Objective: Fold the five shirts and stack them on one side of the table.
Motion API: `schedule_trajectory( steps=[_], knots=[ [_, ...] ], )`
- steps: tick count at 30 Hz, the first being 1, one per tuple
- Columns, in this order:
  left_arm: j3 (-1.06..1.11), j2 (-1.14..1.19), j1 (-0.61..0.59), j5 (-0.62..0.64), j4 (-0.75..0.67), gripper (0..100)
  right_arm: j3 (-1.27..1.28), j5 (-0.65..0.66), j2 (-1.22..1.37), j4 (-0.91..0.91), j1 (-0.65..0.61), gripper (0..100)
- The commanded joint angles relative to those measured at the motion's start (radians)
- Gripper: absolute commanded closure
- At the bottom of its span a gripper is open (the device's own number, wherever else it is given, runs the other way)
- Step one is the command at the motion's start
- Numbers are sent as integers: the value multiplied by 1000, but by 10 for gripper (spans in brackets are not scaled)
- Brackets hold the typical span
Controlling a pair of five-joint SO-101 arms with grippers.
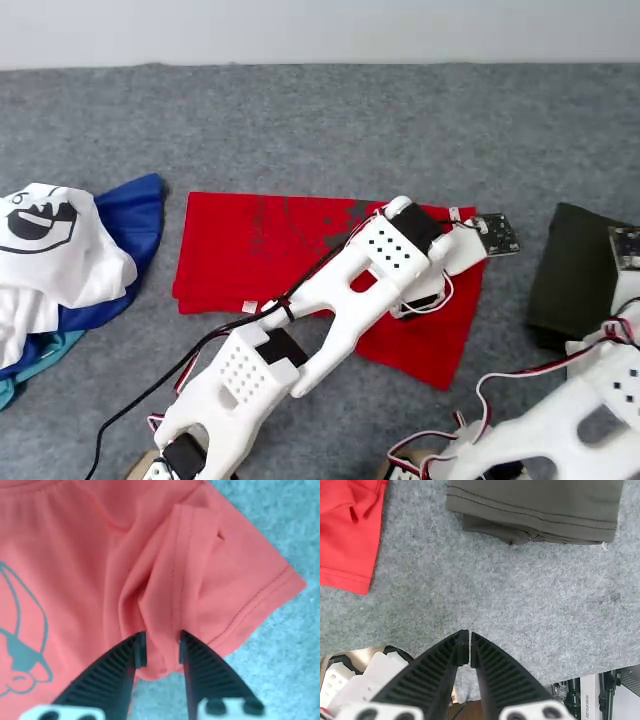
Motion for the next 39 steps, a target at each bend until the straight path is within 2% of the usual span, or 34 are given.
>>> schedule_trajectory(
  steps=[1, 13, 18, 23, 28, 31, 39],
  knots=[
    [-36, -15, 23, 0, 26, 888, -6, 5, -16, 1, 8, 990],
    [-27, -3, 61, -6, 21, 888, -6, 3, -16, 1, 8, 990],
    [-25, -2, -28, -18, -64, 888, -6, 3, -16, 1, 8, 990],
    [-48, -9, -124, -109, -130, 888, -6, 3, -16, 1, 8, 990],
    [-180, -5, -189, -124, -87, 888, -6, 3, -16, 1, 5, 990],
    [-232, -3, -140, -121, 25, 888, -6, 3, -15, 1, 5, 990],
    [-105, -3, 20, -35, 28, 887, -6, 3, -15, 1, 5, 990]
  ],
)
